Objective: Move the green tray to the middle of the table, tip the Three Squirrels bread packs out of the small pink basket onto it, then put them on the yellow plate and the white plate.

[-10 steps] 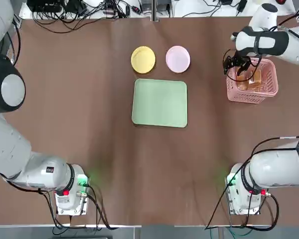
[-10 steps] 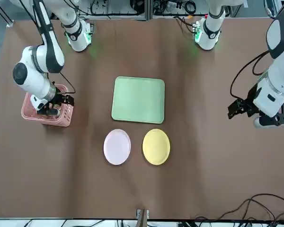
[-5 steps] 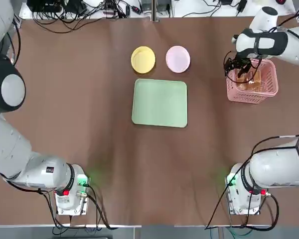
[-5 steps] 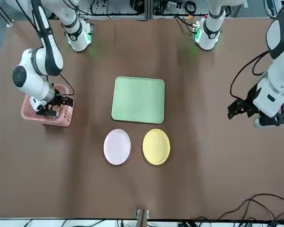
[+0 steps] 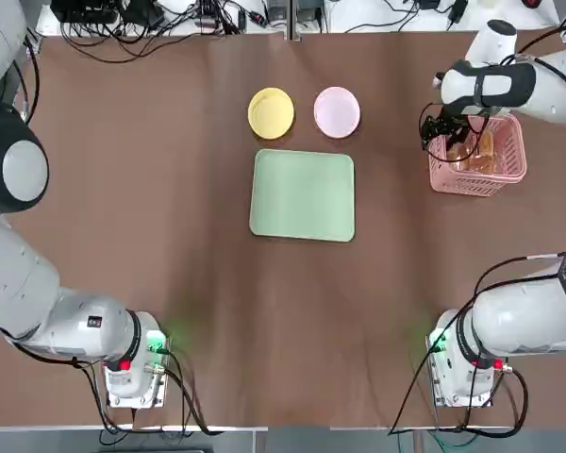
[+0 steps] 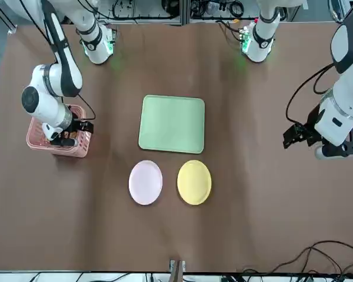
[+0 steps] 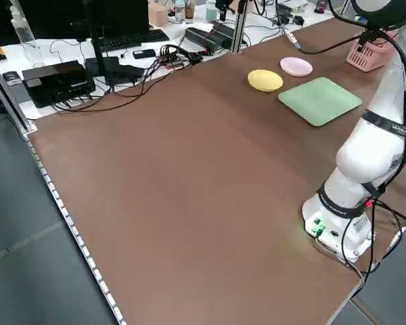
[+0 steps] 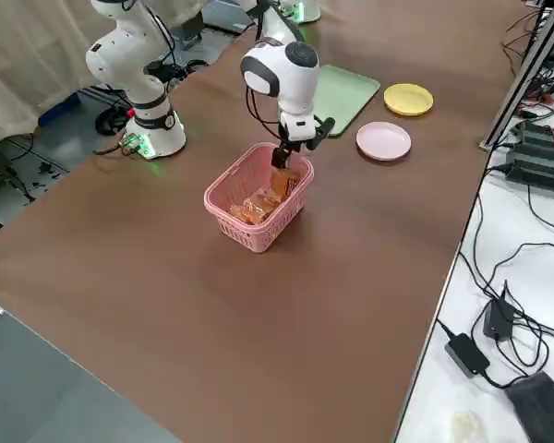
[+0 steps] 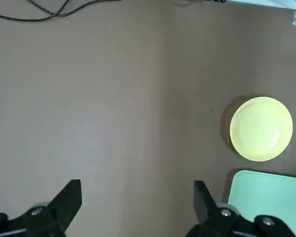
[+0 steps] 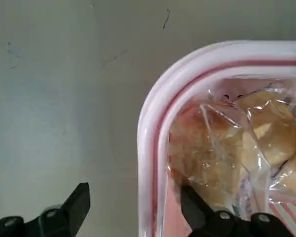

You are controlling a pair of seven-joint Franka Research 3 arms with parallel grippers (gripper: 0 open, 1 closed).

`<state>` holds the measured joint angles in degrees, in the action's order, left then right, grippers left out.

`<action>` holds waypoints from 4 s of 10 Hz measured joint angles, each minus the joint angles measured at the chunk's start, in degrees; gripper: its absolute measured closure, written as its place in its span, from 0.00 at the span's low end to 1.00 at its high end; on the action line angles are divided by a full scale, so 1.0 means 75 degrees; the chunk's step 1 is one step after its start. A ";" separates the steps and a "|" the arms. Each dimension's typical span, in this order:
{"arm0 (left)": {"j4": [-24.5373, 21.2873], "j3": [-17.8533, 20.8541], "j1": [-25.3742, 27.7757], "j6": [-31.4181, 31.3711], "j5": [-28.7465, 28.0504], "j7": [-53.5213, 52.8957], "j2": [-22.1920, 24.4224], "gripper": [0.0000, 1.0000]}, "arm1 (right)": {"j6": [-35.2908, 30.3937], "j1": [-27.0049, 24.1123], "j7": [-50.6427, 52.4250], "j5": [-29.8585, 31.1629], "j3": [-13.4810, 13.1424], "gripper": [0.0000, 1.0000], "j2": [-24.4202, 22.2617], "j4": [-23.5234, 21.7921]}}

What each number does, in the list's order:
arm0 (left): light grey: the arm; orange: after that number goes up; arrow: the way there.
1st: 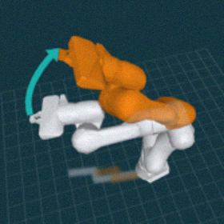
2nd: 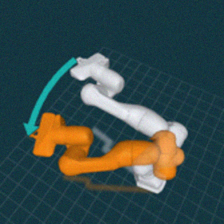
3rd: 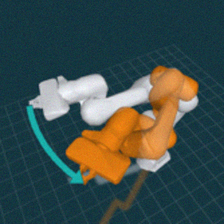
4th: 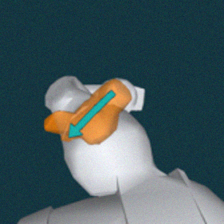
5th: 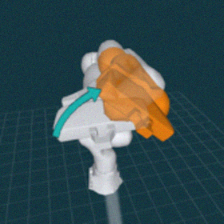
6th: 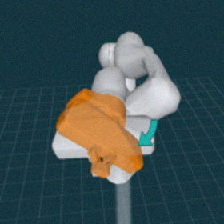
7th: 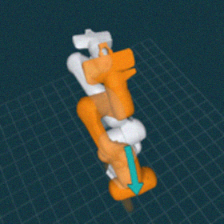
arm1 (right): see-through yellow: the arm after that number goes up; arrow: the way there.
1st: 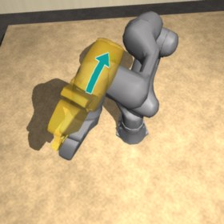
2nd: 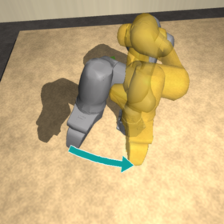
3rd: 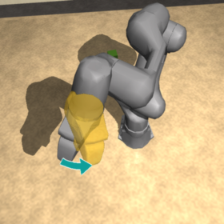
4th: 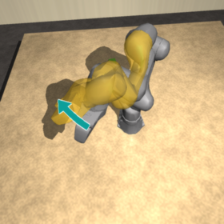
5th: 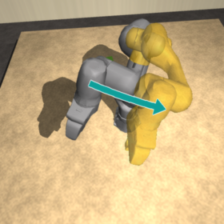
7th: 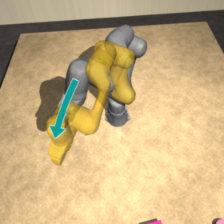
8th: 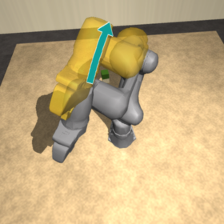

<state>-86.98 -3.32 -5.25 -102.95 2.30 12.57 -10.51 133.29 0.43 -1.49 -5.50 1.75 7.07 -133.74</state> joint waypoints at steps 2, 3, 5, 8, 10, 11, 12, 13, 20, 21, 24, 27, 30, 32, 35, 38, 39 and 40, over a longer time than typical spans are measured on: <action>0.0000 0.0000 0.0000 -0.0006 0.0000 0.0000 -0.0033 0.00 | 0.0006 0.0003 0.0024 0.0012 -0.0002 0.32 0.0005 0.0002; 0.0000 -0.0001 -0.0002 -0.0008 0.0000 0.0000 -0.0036 0.00 | 0.0006 0.0003 0.0046 0.0014 -0.0006 0.35 0.0006 0.0012; 0.0000 -0.0002 -0.0007 -0.0009 0.0000 0.0000 -0.0039 0.00 | 0.0006 0.0003 0.0099 0.0014 -0.0011 0.35 0.0006 0.0066; 0.0000 -0.0002 -0.0007 -0.0010 0.0000 0.0000 -0.0053 0.00 | -0.0082 -0.0001 0.0119 0.0014 -0.0034 0.35 0.0004 0.0150; 0.0000 -0.0002 -0.0008 -0.0010 0.0000 0.0000 -0.0086 0.00 | -0.0505 -0.0001 0.0127 0.0015 -0.0035 0.35 -0.0043 0.0383; 0.0000 -0.0002 -0.0009 -0.0010 0.0000 0.0000 -0.0093 0.00 | -0.0825 -0.0001 0.0129 0.0015 -0.0041 0.35 -0.0104 0.0559; 0.0000 -0.0003 -0.0009 -0.0012 0.0000 0.0000 -0.0096 0.00 | -0.1070 -0.0002 0.0129 0.0015 -0.0045 0.35 -0.0197 0.0631; 0.0000 -0.0003 -0.0009 -0.0014 0.0000 0.0000 -0.0097 0.00 | -0.1266 -0.0002 0.0129 0.0015 -0.0044 0.35 -0.0302 0.0631; 0.0000 -0.0003 -0.0010 -0.0022 0.0000 0.0000 -0.0108 0.00 | -0.1686 -0.0001 0.0130 0.0015 -0.0041 0.35 -0.0495 0.0257; 0.0000 -0.0003 -0.0010 -0.0022 0.0000 0.0000 -0.0108 0.00 | -0.1538 -0.0001 0.0130 0.0015 -0.0043 0.35 -0.0495 0.0241; 0.0000 -0.0003 -0.0010 -0.0022 0.0000 0.0000 -0.0109 0.00 | -0.1094 -0.0002 0.0136 0.0015 -0.0051 0.41 -0.0476 0.0162; 0.0000 -0.0008 -0.0011 -0.0022 0.0000 0.0000 -0.0109 0.00 | -0.0553 -0.0011 0.0139 0.0015 -0.0063 0.43 -0.0348 -0.0211; 0.0006 -0.0015 -0.0018 -0.0022 0.0000 0.0000 -0.0109 0.00 | -0.0368 -0.0080 0.0141 0.0015 -0.0073 0.54 -0.0284 -0.0290; 0.0020 -0.0021 -0.0042 -0.0031 0.0000 0.0000 -0.0109 0.00 | -0.0288 -0.0131 0.0145 0.0031 -0.0086 0.87 -0.0284 -0.0287; 0.0023 -0.0022 -0.0058 -0.0037 0.0000 0.0000 -0.0109 0.00 | -0.0264 -0.0141 0.0145 0.0039 -0.0097 0.93 -0.0293 -0.0281; 0.0023 -0.0120 -0.0066 -0.0039 0.0000 0.0000 -0.0125 0.00 | -0.0434 -0.0137 0.0145 0.0039 -0.0091 0.93 -0.0554 -0.0138; 0.0023 -0.0143 -0.0073 -0.0039 0.0000 0.0000 -0.0129 0.00 | -0.0614 -0.0120 0.0145 0.0039 -0.0071 0.93 -0.0738 -0.0008; 0.0024 -0.0157 -0.0088 -0.0039 0.0000 0.0000 -0.0134 0.00 | -0.0764 -0.0064 0.0145 0.0031 -0.0040 0.93 -0.0945 0.0133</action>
<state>-86.80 -4.50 -5.91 -103.24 2.30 12.57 -11.52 127.56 -0.05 -0.41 -5.27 1.45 -0.02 -132.74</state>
